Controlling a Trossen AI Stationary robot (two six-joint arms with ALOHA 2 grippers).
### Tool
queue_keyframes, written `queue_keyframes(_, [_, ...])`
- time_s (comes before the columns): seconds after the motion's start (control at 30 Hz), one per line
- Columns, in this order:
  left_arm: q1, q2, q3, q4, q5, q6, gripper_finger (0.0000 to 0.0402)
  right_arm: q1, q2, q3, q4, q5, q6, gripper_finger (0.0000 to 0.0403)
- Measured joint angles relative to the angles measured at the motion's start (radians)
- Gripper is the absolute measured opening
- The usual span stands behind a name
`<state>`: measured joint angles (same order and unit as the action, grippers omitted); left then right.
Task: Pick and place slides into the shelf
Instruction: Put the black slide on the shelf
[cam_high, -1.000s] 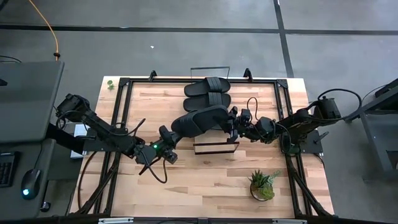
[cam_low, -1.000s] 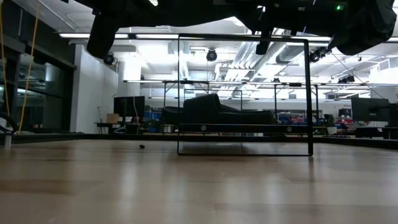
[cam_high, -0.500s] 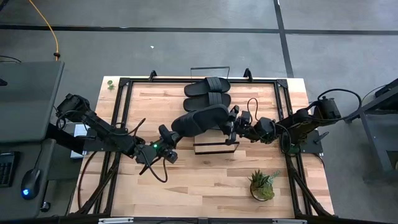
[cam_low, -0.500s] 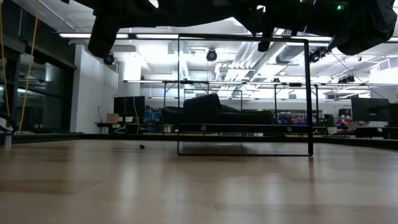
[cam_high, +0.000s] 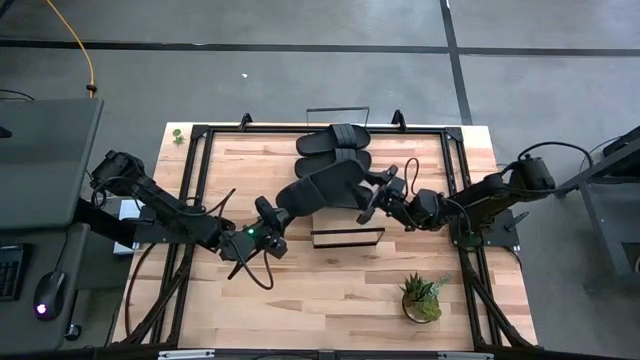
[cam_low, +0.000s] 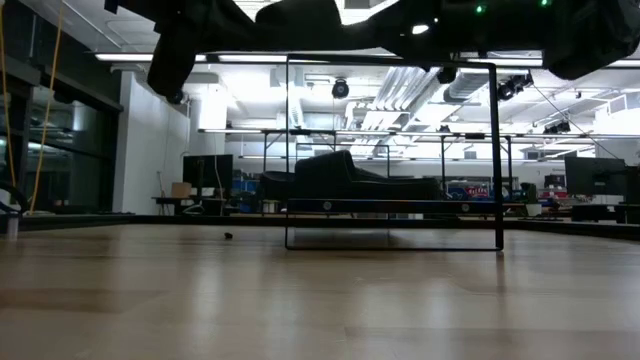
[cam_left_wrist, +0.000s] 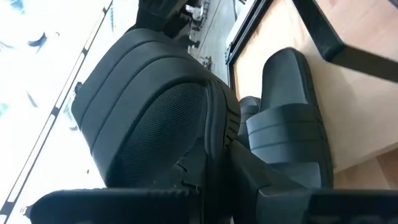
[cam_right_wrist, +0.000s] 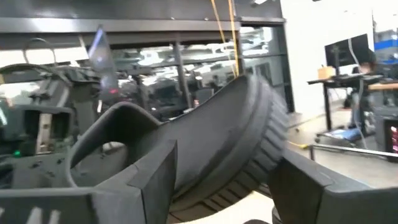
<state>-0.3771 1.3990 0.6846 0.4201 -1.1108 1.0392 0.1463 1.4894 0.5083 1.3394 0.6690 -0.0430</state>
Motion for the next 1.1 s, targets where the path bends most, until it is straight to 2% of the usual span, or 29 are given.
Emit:
queue_keyframes(0.23, [-0.002, -0.001, 0.0, -0.03, -0.093, -0.021, 0.002, 0.002, -0.136, -0.001, -0.213, 0.054, 0.039, 0.0217])
queue_keyframes(0.37, [-0.001, -0.002, 0.0, -0.037, -0.087, -0.055, 0.0027, 0.017, -0.236, -0.001, -0.374, 0.114, 0.036, 0.0216])
queue_keyframes(0.57, [-0.002, -0.002, 0.0, -0.043, 0.072, -0.101, 0.002, 0.045, -0.391, -0.001, -0.616, 0.14, 0.082, 0.0216])
queue_keyframes(0.73, [-0.002, -0.001, -0.001, -0.061, 0.133, -0.152, 0.0023, 0.072, -0.526, -0.001, -0.832, 0.133, 0.114, 0.0216])
queue_keyframes(0.83, [-0.001, -0.001, -0.001, -0.07, 0.174, -0.182, 0.0029, 0.087, -0.591, -0.001, -0.959, 0.087, 0.138, 0.0216])
queue_keyframes(0.93, [0.009, -0.001, -0.002, -0.077, 0.263, -0.224, 0.0024, 0.102, -0.635, -0.001, -1.066, 0.019, 0.197, 0.0216])
queue_keyframes(1.0, [0.021, -0.001, -0.002, -0.087, 0.336, -0.26, 0.0018, 0.109, -0.642, -0.001, -1.107, -0.028, 0.231, 0.0216])
queue_keyframes(1.1, [0.052, -0.001, -0.002, -0.087, 0.386, -0.295, 0.0018, 0.112, -0.642, -0.001, -1.111, -0.077, 0.245, 0.0216])
